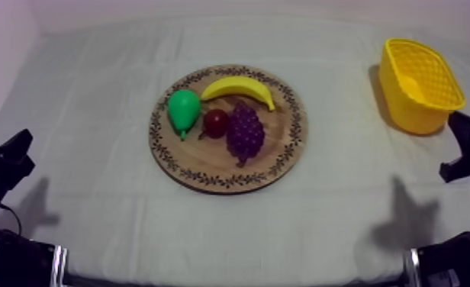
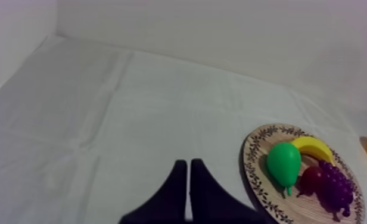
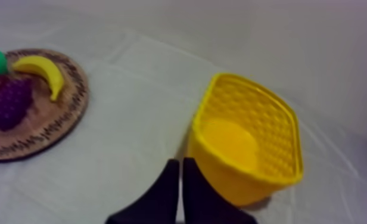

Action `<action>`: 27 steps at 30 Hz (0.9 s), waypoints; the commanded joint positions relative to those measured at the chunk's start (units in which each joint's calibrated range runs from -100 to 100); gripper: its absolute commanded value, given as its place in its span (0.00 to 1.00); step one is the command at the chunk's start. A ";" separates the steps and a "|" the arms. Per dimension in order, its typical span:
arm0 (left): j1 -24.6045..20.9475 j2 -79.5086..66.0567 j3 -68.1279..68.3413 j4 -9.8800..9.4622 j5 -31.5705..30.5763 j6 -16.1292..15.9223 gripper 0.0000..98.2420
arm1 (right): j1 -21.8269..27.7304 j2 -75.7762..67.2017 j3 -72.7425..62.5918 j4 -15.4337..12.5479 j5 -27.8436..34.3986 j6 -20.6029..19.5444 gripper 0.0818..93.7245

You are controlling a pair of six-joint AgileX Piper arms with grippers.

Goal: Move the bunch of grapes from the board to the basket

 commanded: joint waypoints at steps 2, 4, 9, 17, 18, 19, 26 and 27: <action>-0.01 0.00 -0.01 0.00 0.00 0.00 0.00 | -4.56 10.46 -12.87 -0.02 2.73 -0.70 0.00; -0.01 0.00 -0.01 0.00 0.00 0.00 0.00 | -6.71 15.84 -19.78 -0.01 5.30 -1.49 0.00; -0.01 0.00 -0.01 0.00 0.00 0.00 0.00 | -11.26 29.05 -37.44 -1.22 14.83 -3.16 0.00; -0.01 0.00 -0.01 0.00 0.00 0.00 0.00 | -16.38 47.09 -61.22 -2.84 30.70 -7.84 0.00; -0.01 0.00 -0.01 0.00 0.00 0.00 0.00 | -17.01 49.08 -63.91 -2.71 32.53 -8.72 0.00; -0.01 0.00 -0.01 0.00 0.00 0.00 0.00 | -17.66 51.04 -66.53 -2.54 34.42 -9.66 0.00; -0.01 0.00 -0.01 0.00 0.00 0.00 0.00 | -22.98 64.87 -84.11 -0.91 48.90 -16.63 0.00; -0.01 0.00 -0.01 0.00 0.00 0.00 0.00 | -23.67 66.68 -85.94 -0.67 50.59 -17.54 0.00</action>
